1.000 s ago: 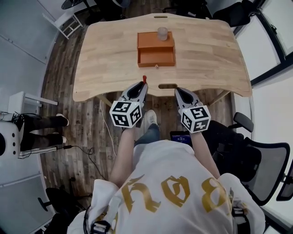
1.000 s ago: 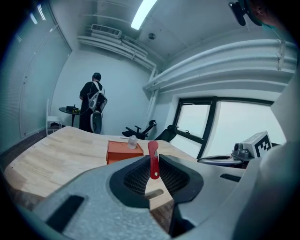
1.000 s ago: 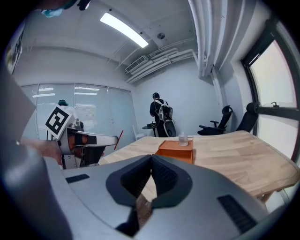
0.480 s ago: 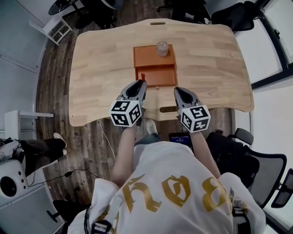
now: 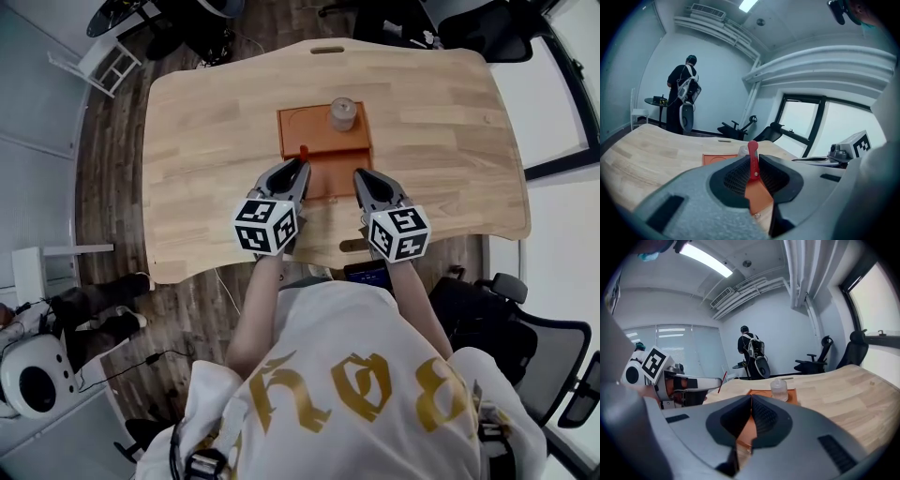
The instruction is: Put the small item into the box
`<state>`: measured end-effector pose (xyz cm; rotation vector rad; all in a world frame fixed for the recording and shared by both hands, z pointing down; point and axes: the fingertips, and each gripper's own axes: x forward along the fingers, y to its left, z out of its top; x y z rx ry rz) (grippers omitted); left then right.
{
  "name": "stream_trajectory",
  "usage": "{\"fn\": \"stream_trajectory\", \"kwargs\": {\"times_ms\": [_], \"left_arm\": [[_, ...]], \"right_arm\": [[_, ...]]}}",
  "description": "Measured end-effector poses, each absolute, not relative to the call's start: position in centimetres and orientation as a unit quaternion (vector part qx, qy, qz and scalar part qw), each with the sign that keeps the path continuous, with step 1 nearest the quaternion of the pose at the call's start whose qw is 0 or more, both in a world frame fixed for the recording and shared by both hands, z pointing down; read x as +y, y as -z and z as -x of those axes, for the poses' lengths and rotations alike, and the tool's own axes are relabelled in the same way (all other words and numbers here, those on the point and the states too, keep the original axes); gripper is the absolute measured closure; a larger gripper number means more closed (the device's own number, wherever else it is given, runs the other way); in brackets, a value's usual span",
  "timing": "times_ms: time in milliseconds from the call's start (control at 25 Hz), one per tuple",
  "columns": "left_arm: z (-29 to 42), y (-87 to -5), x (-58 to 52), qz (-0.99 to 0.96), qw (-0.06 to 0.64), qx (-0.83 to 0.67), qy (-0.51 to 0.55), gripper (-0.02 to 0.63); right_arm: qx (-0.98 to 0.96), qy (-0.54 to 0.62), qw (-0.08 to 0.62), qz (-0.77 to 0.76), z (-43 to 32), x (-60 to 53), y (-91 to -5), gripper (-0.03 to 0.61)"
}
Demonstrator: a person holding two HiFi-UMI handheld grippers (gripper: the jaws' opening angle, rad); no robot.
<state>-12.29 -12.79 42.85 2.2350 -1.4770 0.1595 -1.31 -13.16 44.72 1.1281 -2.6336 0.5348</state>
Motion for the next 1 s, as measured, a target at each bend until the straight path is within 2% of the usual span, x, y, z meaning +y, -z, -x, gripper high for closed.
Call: {"fn": "stream_trajectory", "kwargs": {"times_ms": [1000], "left_arm": [[12.0,-43.4,-16.5,-0.815,0.225,-0.53,-0.058,0.555]], "right_arm": [[-0.887,-0.175,0.102,-0.416,-0.5,-17.1,-44.7,0.566]]}}
